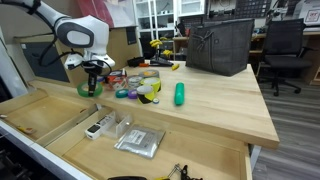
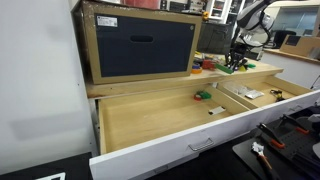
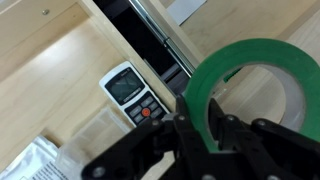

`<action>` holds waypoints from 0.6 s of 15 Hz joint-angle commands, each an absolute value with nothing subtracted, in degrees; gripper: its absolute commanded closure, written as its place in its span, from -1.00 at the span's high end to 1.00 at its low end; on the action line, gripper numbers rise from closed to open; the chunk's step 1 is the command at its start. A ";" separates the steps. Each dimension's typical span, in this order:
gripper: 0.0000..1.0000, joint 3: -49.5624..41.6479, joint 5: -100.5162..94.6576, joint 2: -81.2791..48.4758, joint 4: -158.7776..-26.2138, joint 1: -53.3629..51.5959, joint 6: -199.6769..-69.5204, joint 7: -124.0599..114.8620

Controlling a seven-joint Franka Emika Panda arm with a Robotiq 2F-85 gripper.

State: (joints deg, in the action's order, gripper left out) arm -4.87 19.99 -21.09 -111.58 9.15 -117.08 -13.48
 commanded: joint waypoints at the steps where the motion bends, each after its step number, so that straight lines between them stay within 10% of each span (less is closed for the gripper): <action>1: -0.88 -6.59 16.41 -23.36 -107.57 7.70 -115.42 -18.50; 9: -0.88 -8.98 7.40 -23.98 -106.05 6.01 -118.39 -24.31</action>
